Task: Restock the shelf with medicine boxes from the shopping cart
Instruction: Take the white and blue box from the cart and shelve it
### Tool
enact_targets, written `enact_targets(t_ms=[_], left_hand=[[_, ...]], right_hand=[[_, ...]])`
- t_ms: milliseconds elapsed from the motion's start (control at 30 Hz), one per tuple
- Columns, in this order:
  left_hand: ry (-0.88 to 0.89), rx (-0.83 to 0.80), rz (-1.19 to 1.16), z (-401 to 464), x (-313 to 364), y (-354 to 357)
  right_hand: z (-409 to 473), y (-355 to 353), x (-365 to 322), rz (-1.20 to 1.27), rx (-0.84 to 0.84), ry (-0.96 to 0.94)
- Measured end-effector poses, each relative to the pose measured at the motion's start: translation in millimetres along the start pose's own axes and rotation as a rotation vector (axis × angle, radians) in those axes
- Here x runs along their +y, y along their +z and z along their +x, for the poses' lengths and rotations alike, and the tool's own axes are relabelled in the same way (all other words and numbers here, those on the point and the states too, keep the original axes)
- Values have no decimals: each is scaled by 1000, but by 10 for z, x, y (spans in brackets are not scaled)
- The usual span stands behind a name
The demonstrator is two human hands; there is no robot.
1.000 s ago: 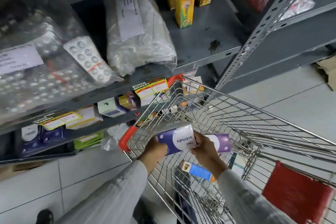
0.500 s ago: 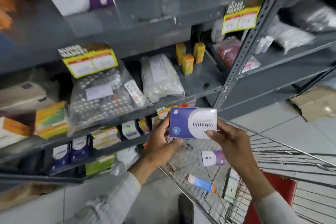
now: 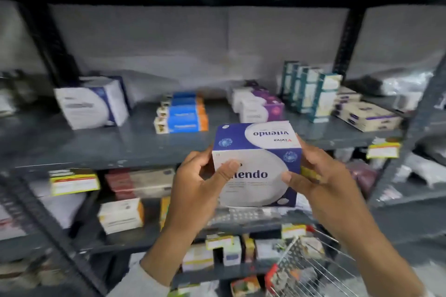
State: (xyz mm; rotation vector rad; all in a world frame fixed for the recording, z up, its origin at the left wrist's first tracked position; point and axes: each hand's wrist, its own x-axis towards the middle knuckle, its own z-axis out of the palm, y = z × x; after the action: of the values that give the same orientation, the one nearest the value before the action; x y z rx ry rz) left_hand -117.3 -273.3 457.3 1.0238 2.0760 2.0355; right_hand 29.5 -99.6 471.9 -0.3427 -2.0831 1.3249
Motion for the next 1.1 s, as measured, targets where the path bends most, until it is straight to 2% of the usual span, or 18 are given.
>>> enact_targets(t_ms=[333, 533, 700, 867, 1000, 1100], left_hand=[[44, 285, 180, 255, -74, -2272], [26, 382, 356, 696, -333, -3066], [-33, 380, 400, 1069, -674, -3387], [-33, 374, 371, 1154, -748, -3383], [-74, 399, 383, 1157, -838, -3361], [-106, 445, 301, 1123, -831, -3292]], right_hand=[[770, 2260, -720, 54, -153, -144], [1253, 3347, -943, 37, -171, -127], [1618, 3797, -952, -42, -194, -44], [1767, 3923, -911, -82, -252, 19], [1775, 3928, -838, -67, -279, 2], [1717, 3825, -733, -22, -307, -36]])
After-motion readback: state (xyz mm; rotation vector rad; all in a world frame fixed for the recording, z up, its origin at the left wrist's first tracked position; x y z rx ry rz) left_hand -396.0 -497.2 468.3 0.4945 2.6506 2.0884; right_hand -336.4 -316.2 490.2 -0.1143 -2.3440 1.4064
